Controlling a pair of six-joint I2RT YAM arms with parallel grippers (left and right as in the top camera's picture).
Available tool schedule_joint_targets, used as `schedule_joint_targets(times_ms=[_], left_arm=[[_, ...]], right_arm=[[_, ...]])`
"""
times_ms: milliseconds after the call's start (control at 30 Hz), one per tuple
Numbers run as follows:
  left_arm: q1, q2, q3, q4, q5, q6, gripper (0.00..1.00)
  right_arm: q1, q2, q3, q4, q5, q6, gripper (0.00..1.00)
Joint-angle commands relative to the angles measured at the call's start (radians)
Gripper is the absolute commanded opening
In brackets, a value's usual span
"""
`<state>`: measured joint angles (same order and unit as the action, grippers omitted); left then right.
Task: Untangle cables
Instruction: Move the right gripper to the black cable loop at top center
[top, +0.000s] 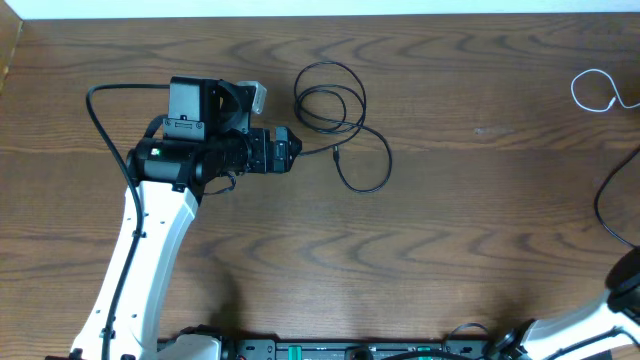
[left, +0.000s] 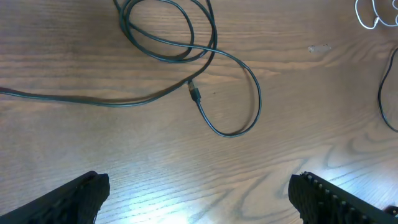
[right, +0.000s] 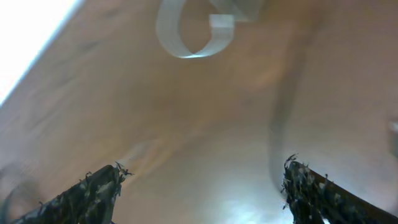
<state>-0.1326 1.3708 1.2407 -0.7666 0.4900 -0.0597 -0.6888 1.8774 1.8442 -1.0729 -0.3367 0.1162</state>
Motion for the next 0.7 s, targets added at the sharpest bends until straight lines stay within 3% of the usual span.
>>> schedule_joint_targets(times_ms=[0, 267, 300, 333, 667], left_arm=[[0.003, 0.002, 0.012, -0.003, -0.009, -0.005, 0.98], [0.003, 0.002, 0.012, -0.003, -0.009, -0.005, 0.98], [0.003, 0.002, 0.012, -0.003, -0.01, -0.005, 0.98], [0.003, 0.002, 0.012, -0.003, -0.009, -0.005, 0.98], [0.003, 0.002, 0.012, -0.003, -0.009, -0.005, 0.98]], right_arm=[[0.126, -0.049, 0.016, -0.002, -0.178, -0.133, 0.82], [0.451, -0.043, 0.015, 0.011, -0.124, -0.169, 0.85], [0.485, -0.043, 0.014, 0.014, -0.097, -0.165, 0.88], [0.53, -0.043, 0.014, 0.015, -0.068, -0.165, 0.99], [0.714, -0.043, 0.014, 0.048, -0.01, -0.079, 0.99]])
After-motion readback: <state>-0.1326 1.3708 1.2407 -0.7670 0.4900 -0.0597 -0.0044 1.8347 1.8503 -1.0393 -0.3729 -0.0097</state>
